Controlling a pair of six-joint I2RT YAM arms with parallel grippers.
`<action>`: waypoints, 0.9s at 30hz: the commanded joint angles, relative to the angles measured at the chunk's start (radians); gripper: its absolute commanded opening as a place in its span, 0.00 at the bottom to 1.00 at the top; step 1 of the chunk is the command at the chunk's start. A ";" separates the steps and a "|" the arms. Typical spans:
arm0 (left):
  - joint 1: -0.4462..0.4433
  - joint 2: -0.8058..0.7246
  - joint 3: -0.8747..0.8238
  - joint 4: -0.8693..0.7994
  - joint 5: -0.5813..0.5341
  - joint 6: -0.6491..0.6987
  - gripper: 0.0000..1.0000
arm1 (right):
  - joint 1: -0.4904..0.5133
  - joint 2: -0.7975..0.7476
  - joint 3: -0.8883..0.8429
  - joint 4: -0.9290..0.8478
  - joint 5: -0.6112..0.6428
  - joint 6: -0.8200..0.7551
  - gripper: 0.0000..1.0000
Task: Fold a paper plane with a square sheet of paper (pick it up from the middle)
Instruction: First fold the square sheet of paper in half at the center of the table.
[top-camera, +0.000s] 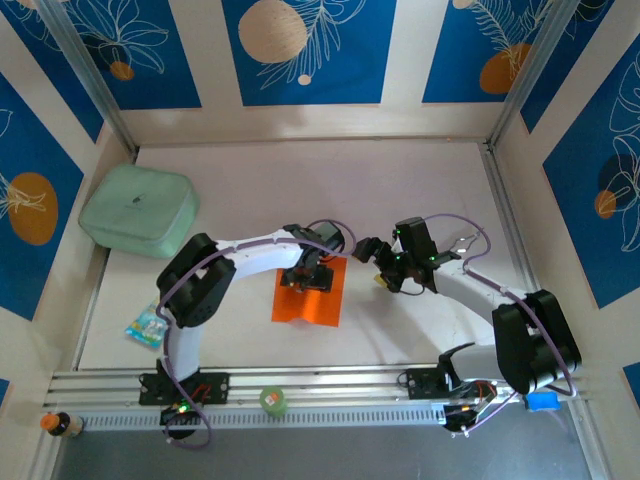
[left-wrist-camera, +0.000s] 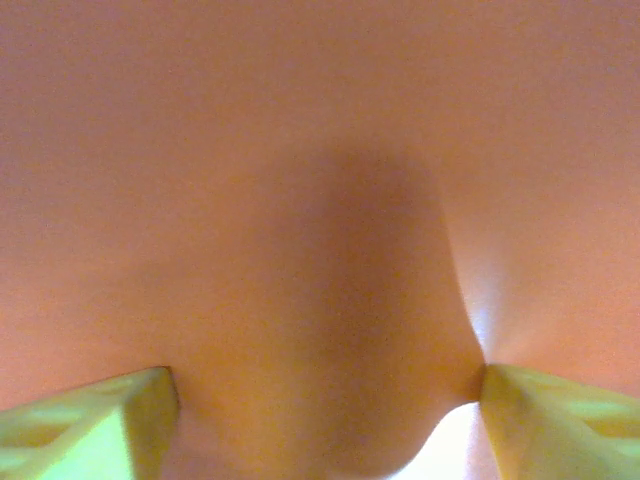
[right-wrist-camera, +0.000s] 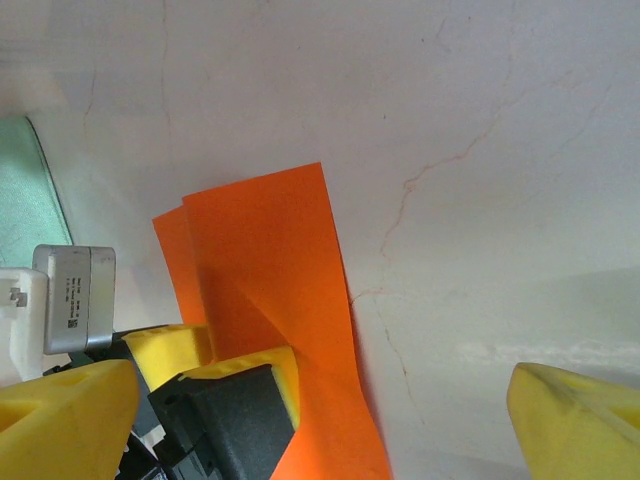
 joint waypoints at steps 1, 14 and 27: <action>-0.012 -0.004 -0.052 0.057 0.022 0.005 0.70 | 0.001 -0.020 0.004 -0.035 0.016 -0.003 0.95; -0.009 -0.167 -0.149 0.191 -0.024 -0.004 0.46 | -0.002 -0.100 -0.016 -0.076 0.115 0.031 0.94; 0.109 -0.341 -0.385 0.692 0.341 -0.233 0.46 | -0.038 -0.183 -0.010 -0.075 0.130 -0.019 0.94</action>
